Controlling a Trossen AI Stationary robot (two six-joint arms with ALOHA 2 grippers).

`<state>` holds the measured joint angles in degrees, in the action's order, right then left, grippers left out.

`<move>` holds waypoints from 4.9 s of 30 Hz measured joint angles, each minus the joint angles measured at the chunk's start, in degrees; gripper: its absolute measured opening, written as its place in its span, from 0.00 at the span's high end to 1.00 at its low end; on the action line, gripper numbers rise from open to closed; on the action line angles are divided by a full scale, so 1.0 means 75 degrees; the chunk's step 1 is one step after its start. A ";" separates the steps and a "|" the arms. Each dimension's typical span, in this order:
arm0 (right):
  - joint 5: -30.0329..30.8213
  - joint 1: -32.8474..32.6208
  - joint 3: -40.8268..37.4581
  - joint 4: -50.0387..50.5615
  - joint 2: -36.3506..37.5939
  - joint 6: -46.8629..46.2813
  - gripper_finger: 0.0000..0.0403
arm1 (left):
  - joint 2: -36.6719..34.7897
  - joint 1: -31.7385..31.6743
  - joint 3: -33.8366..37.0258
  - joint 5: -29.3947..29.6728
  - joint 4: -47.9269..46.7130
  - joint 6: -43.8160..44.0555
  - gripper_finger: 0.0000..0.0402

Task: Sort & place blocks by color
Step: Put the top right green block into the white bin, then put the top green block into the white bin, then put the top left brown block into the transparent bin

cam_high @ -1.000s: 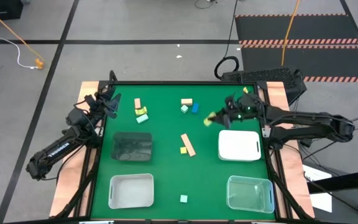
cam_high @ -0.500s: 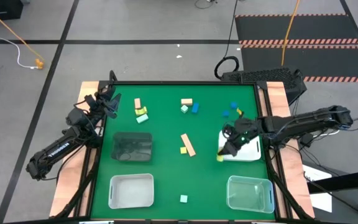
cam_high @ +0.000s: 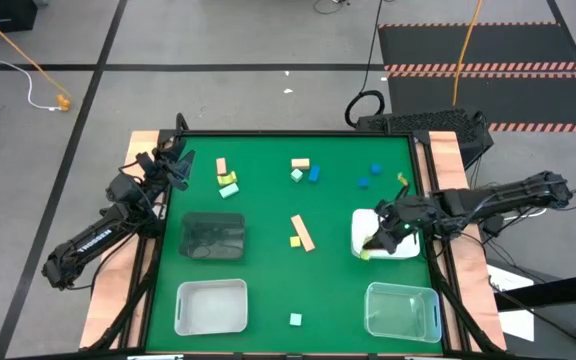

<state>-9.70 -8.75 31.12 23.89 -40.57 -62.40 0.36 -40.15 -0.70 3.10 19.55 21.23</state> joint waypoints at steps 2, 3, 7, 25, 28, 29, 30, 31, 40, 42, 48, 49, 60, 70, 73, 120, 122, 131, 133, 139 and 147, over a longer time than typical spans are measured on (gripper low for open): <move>0.0763 0.0000 -0.0001 0.0739 0.0168 0.0089 0.73 | -0.0001 -0.0001 -0.0002 0.0002 0.0000 0.0000 0.19; 0.1067 0.0000 -0.0001 0.1068 0.0219 0.0147 0.73 | -0.0001 -0.0001 -0.0001 0.0001 0.0000 0.0000 0.19; 0.1708 0.0005 -0.0001 0.1756 0.0229 0.0534 0.73 | 0.0000 -0.0001 -0.0002 0.0002 0.0000 0.0000 0.19; 0.1668 0.0006 -0.0001 0.2733 -0.0144 0.2205 0.47 | -0.0001 -0.0001 -0.0002 0.0001 0.0000 0.0000 0.19; 0.1665 0.0003 -0.0001 0.2725 -0.0143 0.2217 0.44 | -0.0002 0.0001 -0.0002 0.0002 0.0000 0.0000 0.19; 0.1668 0.0003 -0.0001 0.2701 -0.0144 0.2217 0.43 | -0.0002 0.0000 -0.0002 0.0001 0.0000 0.0000 0.19; 0.1677 0.0003 -0.0001 0.2642 -0.0144 0.2211 0.42 | 0.0000 -0.0001 -0.0002 0.0002 0.0006 0.0000 0.19; 0.1677 0.0003 -0.0001 0.2554 -0.0144 0.2160 0.42 | 0.0000 -0.0001 -0.0002 0.0000 0.0006 0.0000 0.19; 0.2151 0.0006 -0.0001 0.1181 -0.0147 0.1587 0.42 | 0.0000 -0.0007 -0.0001 0.0005 0.0385 -0.0156 0.19; 0.2577 0.0006 -0.0001 0.0647 -0.0147 0.1620 0.42 | -0.0002 -0.0007 -0.0002 0.0005 0.0712 -0.0142 0.19; 0.4213 0.0045 -0.0001 -0.0958 -0.0147 0.2475 0.43 | 0.0000 -0.0007 -0.0002 0.0007 0.2092 -0.0040 0.19; 0.4465 0.0079 -0.0001 -0.1147 -0.0147 0.2594 0.43 | 0.0000 -0.0007 -0.0002 0.0005 0.2352 0.0132 0.19; 0.6603 0.1159 -0.0001 -0.3437 -0.0150 0.4076 0.43 | 0.0000 -0.0007 -0.0012 0.0194 0.3751 0.0880 0.19; 0.6692 0.2439 -0.0001 -0.4631 -0.0182 0.4610 0.43 | 0.1421 -0.0007 -0.1712 0.0301 0.0388 0.0818 0.19; 0.6692 0.2662 -0.0002 -0.4641 -0.0185 0.4623 0.43 | 0.2481 -0.0004 -0.2563 0.0137 -0.1063 0.0202 0.19; 0.6651 0.3465 -0.0004 -0.4801 -0.1826 0.5035 0.43 | 1.0194 0.0446 -0.4679 0.0135 -0.6153 -0.1425 0.19; 0.6651 0.3465 -0.0004 -0.4801 -0.1826 0.5035 0.43 | 1.0277 0.0526 -0.4679 0.0210 -0.6153 -0.1467 0.19; 0.6651 0.3465 -0.0004 -0.4805 -0.1826 0.5019 0.43 | 1.0837 0.0622 -0.4684 0.0657 -0.5724 -0.1262 0.35; 0.6651 0.3463 -0.0004 -0.4805 -0.1826 0.5017 0.43 | 1.0979 0.0619 -0.4684 0.0598 -0.5698 -0.1195 0.42; 0.6651 0.3462 -0.0004 -0.4809 -0.1826 0.5017 0.43 | 1.1191 0.0652 -0.4706 0.0206 -0.5657 -0.1443 0.63; 0.6553 0.3462 -0.0004 -0.4834 -0.1826 0.5014 0.43 | 1.0995 0.0676 -0.4680 -0.0155 -0.5732 -0.0960 0.90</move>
<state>39.45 17.21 31.09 -12.37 -54.26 -24.80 82.82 -35.08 -35.79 1.93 -23.44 14.03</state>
